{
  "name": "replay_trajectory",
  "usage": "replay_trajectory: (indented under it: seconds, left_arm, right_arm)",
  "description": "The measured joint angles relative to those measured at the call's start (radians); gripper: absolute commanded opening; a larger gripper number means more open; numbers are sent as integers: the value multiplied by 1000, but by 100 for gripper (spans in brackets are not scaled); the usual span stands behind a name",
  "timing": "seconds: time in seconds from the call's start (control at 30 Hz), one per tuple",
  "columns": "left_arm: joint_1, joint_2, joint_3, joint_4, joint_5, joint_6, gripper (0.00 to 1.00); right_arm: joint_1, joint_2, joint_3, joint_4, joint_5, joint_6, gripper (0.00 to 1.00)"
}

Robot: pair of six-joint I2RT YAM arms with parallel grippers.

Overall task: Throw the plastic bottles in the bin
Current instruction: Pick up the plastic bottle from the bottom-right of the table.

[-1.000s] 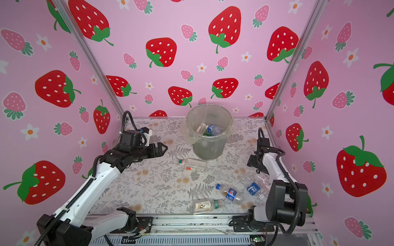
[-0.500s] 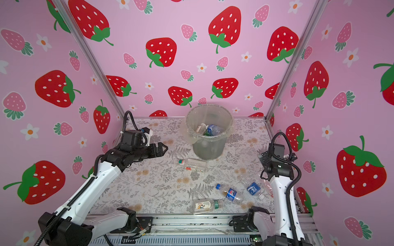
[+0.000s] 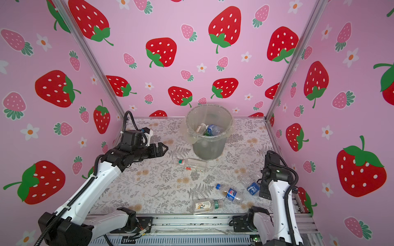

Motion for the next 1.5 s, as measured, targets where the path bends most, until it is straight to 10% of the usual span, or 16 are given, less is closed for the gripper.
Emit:
replay_trajectory:
  seconds: [1.0, 1.5]
  left_arm:
    - [1, 55, 0, -2, -15, 2, 99]
    - [5, 65, 0, -5, -47, 8, 98]
  right_arm:
    - [-376, 237, -161, 265, -71, -216, 100]
    - [-397, 328, -175, 368, -72, -332, 61]
